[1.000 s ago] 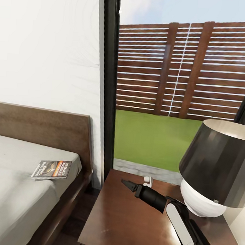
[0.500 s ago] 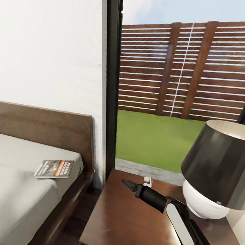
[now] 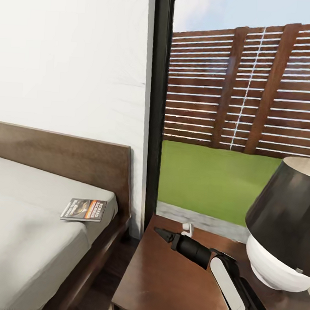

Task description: In the bedroom, move the book from the bed onto either nightstand, and place the two sandals side by side next to the bed.

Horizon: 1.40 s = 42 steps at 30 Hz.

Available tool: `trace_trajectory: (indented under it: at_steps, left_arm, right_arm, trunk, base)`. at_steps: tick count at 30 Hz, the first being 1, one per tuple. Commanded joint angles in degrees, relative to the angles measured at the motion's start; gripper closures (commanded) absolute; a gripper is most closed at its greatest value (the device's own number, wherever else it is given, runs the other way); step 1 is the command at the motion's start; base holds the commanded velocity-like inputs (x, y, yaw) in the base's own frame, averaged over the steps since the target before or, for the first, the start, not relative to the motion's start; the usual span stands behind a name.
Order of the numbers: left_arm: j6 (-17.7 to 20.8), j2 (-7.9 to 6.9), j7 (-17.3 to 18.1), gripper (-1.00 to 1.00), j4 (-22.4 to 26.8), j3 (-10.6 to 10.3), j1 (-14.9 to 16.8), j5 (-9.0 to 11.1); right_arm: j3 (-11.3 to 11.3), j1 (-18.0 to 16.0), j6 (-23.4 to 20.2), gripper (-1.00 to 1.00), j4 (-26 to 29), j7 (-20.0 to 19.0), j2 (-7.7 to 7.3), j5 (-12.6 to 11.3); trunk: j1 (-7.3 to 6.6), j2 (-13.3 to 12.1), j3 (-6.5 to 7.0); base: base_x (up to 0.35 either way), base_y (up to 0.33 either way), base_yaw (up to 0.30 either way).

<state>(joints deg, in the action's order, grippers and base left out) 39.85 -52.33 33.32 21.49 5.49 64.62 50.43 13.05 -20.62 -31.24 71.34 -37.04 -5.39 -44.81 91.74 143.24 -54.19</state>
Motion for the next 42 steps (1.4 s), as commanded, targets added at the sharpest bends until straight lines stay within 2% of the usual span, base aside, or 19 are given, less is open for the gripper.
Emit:
trace_trajectory:
  at_steps: [1,13,42]
  left_arm:
    - [0.35,0.03,0.08,-1.00,-0.04,0.22,0.07,0.02]
    - [0.40,0.04,0.08,-1.00,0.00,0.21,0.07,0.02]
    - [0.40,0.21,0.08,-1.00,0.11,0.14,0.07,0.02]
  right_arm:
    - [0.05,-0.03,-0.41,-1.00,0.03,0.12,-0.05,-0.53]
    - [0.05,-0.03,-0.40,-1.00,0.03,0.12,-0.05,-0.48]
    - [-0.04,-0.03,-0.40,-1.00,-0.06,0.19,-0.06,-0.49]
  trunk:
    - [-0.01,0.03,-0.06]
    - [-0.01,0.03,-0.06]
    - [-0.01,0.03,-0.06]
  base:
    - [0.000,0.000,0.198]
    - [0.000,0.000,0.170]
    - [0.000,0.000,0.035]
